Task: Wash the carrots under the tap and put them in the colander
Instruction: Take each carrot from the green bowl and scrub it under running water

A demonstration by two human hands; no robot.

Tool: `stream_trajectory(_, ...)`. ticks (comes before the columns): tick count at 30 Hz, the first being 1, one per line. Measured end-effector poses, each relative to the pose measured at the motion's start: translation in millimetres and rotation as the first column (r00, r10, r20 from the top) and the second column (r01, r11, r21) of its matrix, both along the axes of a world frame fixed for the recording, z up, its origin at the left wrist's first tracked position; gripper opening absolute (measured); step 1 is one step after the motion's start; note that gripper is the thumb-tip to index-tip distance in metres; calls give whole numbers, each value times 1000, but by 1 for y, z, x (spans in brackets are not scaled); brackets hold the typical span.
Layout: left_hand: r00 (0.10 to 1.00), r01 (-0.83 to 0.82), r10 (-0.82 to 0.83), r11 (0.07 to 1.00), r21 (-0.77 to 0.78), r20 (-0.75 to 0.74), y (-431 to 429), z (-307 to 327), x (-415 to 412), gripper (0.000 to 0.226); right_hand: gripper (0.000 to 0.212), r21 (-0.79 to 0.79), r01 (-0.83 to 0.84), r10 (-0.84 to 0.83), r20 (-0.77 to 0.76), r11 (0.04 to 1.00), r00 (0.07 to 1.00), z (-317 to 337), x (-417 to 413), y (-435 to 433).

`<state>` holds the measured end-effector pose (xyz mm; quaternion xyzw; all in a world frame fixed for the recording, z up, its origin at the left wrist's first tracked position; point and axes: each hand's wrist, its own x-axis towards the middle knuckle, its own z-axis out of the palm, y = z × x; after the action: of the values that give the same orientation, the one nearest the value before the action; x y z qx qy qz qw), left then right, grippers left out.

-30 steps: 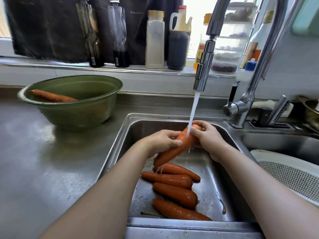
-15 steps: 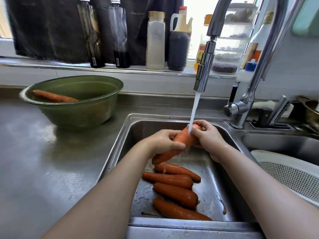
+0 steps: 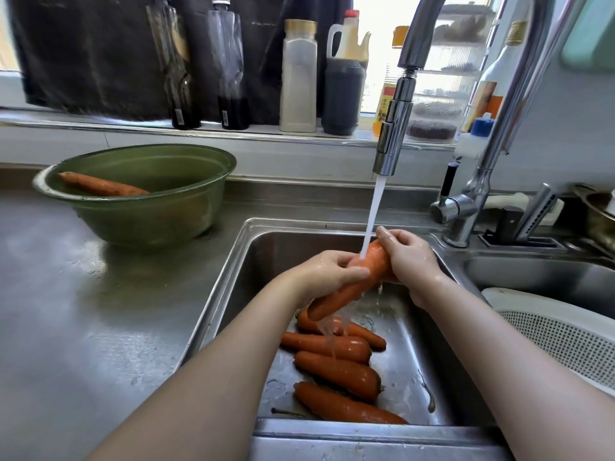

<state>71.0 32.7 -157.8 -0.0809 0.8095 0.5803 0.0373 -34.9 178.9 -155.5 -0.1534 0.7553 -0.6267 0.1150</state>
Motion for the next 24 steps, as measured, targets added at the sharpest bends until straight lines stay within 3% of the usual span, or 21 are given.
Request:
stream_trajectory(3, 994, -103, 103, 995, -14, -22, 2, 0, 1, 38, 24, 26, -53, 53, 12, 998, 999, 3, 8, -5)
stream_trajectory(6, 990, -141, 141, 990, -25, 29, -11, 1, 6, 47, 28, 21, -187, 185, 79, 982, 980, 2, 9, -5)
stream_trajectory(9, 980, -155, 146, 986, 60, 132, -25, 1, 8, 58, 38, 85, -350, 346, 53, 933, 937, 0, 12, -2)
stream_trajectory(13, 983, -68, 25, 970, 235, 182, -25, 8, 14, 45, 35, 142, -293, 298, -10, 945, 955, 0, 18, -7)
stream_trajectory(15, 989, -12, -23, 974, 228, 149, -23, 8, 14, 33, 32, 105, -252, 255, -12, 962, 967, 1, 19, -10)
stream_trajectory(17, 990, 5, -31, 982, 190, 135, -23, 4, 12, 38, 33, 68, -217, 217, 15, 974, 976, 5, 23, -9)
stream_trajectory(21, 993, 7, -28, 984, 176, 116, -28, -1, 12, 38, 25, -36, -397, 398, 128, 917, 908, 6, 17, 1)
stream_trajectory(24, 997, 31, -40, 991, 130, 68, -33, -5, 11, 38, 40, -28, -418, 419, 126, 908, 899, 3, 12, 5)
